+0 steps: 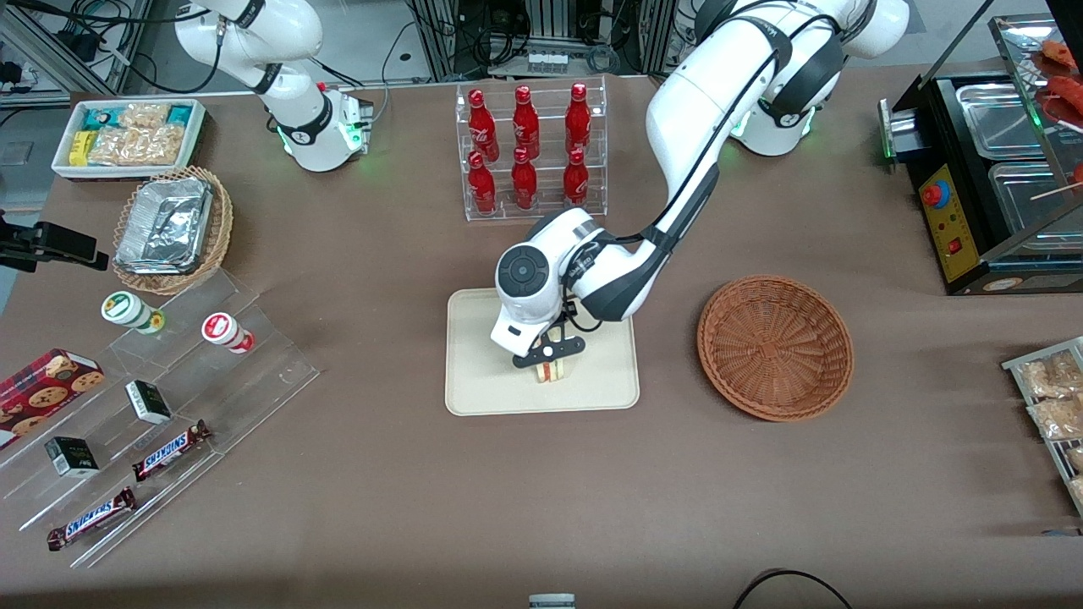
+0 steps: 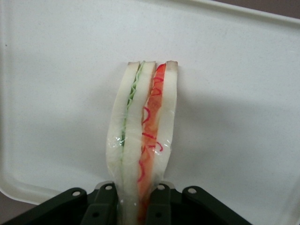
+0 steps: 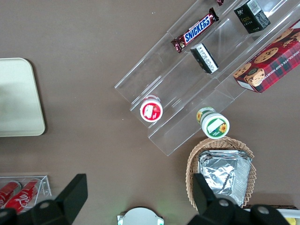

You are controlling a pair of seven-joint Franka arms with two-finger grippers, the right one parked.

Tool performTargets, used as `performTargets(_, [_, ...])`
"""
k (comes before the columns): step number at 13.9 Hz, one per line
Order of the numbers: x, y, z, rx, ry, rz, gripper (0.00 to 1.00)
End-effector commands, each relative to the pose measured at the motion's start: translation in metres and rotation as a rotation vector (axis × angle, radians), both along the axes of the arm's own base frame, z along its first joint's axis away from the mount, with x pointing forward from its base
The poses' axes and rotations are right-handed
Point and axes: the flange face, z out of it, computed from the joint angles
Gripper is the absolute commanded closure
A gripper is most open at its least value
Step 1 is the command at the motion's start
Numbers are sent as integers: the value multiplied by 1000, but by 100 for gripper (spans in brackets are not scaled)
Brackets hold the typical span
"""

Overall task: Place sandwich from basket to tray
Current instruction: 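Lower the sandwich onto the tray and open the left gripper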

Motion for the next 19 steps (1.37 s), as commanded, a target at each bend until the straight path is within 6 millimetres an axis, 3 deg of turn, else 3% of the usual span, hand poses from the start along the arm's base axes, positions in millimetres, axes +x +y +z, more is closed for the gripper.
performTargets(1, [2, -7, 4, 11, -23, 16, 13])
performTargets(2, [1, -7, 4, 13, -23, 15, 0])
performTargets(7, [5, -5, 13, 10, -33, 21, 0])
performTargets(9, [6, -4, 25, 11, -39, 28, 0])
performTargets(11, [5, -1, 51, 21, -35, 29, 0])
performTargets(17, [2, 16, 166, 10, -82, 21, 0])
performTargets(19, [20, 44, 187, 12, -83, -4, 0])
